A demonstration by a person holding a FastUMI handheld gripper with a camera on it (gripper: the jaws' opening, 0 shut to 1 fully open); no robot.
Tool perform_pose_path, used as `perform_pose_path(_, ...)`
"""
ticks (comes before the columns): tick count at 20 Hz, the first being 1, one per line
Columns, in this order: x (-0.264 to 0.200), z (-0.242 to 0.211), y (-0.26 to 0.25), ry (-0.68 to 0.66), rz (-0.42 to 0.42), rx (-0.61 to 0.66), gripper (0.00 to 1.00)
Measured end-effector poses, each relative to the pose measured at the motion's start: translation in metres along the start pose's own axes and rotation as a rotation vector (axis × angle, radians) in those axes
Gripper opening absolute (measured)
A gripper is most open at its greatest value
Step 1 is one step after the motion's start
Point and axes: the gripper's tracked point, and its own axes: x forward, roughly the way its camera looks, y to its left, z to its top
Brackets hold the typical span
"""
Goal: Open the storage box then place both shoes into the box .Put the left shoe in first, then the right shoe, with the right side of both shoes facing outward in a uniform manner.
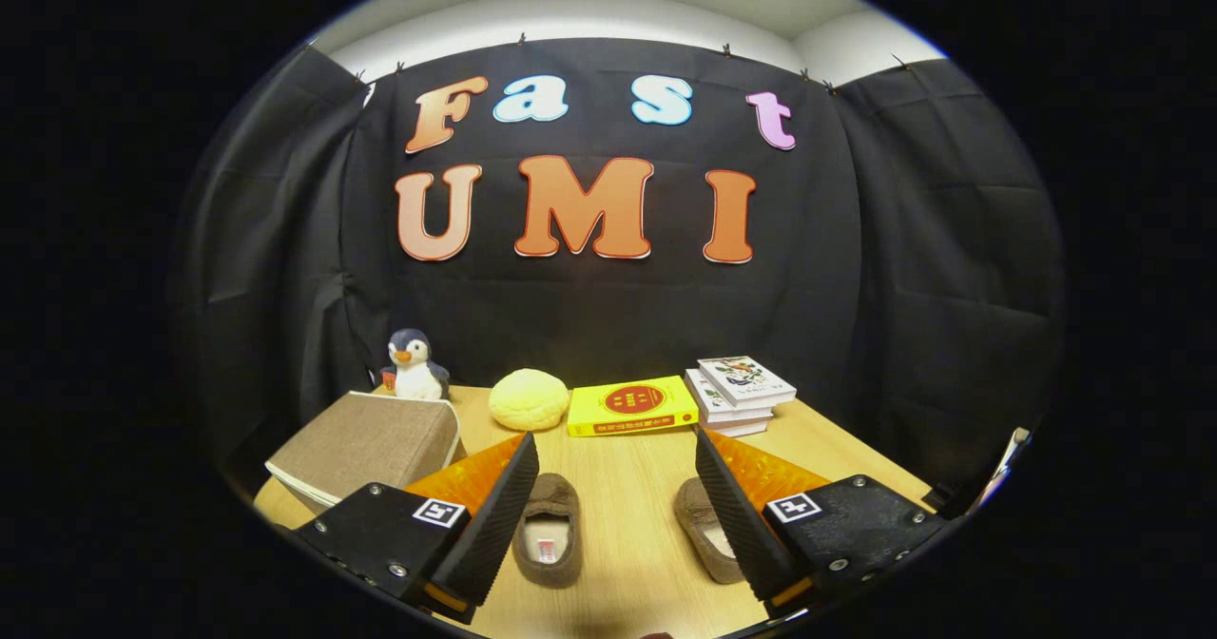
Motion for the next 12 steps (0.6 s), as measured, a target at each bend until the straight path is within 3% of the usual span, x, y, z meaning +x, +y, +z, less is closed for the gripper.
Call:
perform_pose_path(7, 0.004, -0.022, 0.046, 0.075, 0.141, 0.03, 0.99)
perform_pose_path(12, 0.014, -0.058, 0.085, 0.102, 0.238, -0.024, 0.99)
